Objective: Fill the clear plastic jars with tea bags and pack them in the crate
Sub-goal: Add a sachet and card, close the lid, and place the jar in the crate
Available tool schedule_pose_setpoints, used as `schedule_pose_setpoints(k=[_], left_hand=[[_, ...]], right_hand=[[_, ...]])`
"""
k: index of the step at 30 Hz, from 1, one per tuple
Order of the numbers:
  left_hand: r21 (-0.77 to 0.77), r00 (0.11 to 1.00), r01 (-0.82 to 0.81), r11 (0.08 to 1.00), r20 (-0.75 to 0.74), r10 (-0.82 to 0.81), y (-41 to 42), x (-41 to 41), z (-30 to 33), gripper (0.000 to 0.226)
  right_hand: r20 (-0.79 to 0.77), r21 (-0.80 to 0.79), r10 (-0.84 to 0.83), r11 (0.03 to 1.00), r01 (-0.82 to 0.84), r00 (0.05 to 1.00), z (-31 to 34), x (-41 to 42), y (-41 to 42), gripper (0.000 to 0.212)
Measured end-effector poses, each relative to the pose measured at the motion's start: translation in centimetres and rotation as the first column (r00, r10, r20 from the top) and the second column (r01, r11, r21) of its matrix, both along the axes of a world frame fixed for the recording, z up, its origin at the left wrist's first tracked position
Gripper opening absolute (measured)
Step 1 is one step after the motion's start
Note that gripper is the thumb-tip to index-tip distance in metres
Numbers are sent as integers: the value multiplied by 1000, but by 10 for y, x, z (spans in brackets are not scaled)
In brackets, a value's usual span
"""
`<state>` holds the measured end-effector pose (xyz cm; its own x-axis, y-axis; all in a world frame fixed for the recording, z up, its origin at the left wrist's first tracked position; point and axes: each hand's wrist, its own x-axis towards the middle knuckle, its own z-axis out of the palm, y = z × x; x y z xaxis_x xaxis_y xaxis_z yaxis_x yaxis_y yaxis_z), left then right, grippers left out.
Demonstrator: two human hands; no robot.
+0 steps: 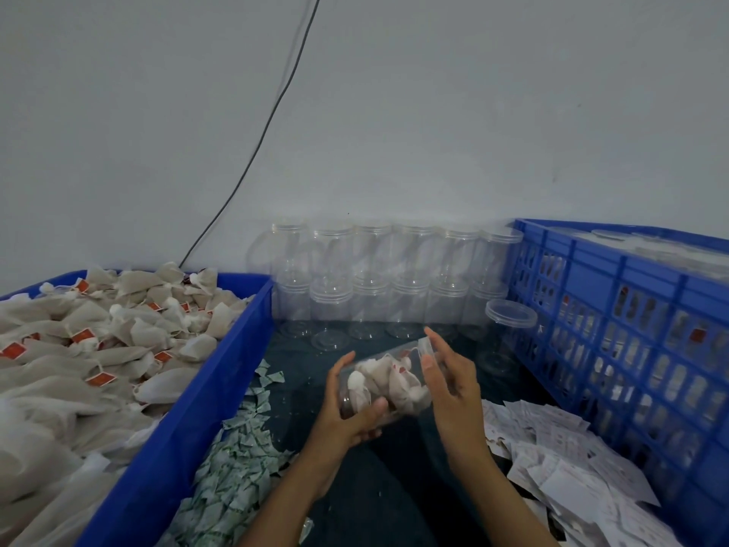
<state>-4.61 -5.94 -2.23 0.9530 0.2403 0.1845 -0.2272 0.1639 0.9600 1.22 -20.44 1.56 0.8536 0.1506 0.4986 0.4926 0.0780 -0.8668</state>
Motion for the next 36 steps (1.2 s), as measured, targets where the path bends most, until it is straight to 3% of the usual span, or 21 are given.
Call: schedule_pose_setpoints(k=[5, 11, 13, 17, 20, 23, 26, 30, 36], left_hand=[[-68, 997, 17, 998, -71, -22, -6, -10, 7, 51], [-81, 920, 178, 981, -341, -195, 6, -15, 21, 77], [-66, 890, 233, 970, -388, -240, 13, -17, 22, 81], [-161, 905, 261, 952, -302, -300, 6, -21, 27, 76], [-186, 972, 185, 965, -112, -208, -1, -16, 25, 68], [-227, 993, 95, 969, -47, -108, -3, -16, 26, 65], [-227, 989, 42, 973, -130, -73, -2, -17, 25, 64], [-196, 971, 110, 974, -187, -147, -3, -16, 27, 71], [-160, 997, 77, 984, 28, -73, -8, -18, 26, 60]], right_hand=[[147, -87, 107, 992, -95, 983, 6, -6, -5, 32], [367, -151, 255, 965, -213, 895, 12, -10, -8, 38], [378, -216, 315, 944, -248, 871, 16, -9, -9, 38], [262, -168, 331, 941, -295, 907, 20, -10, -6, 36], [152, -115, 120, 988, -103, 981, 17, -10, 2, 36], [73, -127, 78, 990, -69, 994, 17, -12, 7, 36], [84, -166, 190, 971, -174, 978, 19, -15, 3, 49], [229, -147, 211, 972, -181, 950, 19, -20, -2, 44], [210, -79, 160, 986, -146, 964, 18, -21, 7, 43]])
